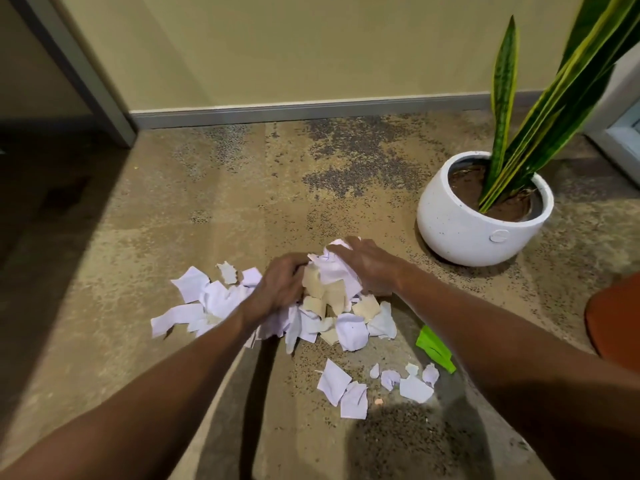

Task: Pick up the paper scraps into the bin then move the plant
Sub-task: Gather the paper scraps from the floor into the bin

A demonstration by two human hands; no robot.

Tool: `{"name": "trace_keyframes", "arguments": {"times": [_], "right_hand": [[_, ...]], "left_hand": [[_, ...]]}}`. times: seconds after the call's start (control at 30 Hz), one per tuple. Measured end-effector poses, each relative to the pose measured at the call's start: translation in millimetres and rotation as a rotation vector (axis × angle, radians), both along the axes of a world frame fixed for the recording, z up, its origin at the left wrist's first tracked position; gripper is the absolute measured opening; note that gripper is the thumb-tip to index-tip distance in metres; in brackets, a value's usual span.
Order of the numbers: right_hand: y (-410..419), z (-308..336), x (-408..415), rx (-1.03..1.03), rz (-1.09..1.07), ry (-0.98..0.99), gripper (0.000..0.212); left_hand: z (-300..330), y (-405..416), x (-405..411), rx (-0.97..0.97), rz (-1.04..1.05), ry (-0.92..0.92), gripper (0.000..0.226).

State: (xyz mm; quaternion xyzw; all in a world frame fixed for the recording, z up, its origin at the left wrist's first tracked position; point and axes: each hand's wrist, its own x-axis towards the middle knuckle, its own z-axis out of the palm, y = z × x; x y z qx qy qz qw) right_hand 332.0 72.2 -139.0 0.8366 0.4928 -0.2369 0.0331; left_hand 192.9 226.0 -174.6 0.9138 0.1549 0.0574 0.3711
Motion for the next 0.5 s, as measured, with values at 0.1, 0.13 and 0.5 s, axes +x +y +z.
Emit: {"name": "trace_keyframes", "arguments": {"times": [0.1, 0.13, 0.5], "right_hand": [[-12, 5, -12, 0.050, 0.035, 0.011, 0.077], [-18, 6, -15, 0.044, 0.056, 0.008, 0.072], [-64, 29, -41, 0.006, -0.067, 0.299, 0.052]], "left_hand": [[5, -21, -13, 0.015, -0.057, 0.023, 0.031], [6, -26, -18, 0.033, -0.078, 0.020, 0.029], [27, -33, -54, -0.163, -0.124, 0.164, 0.053]]}}
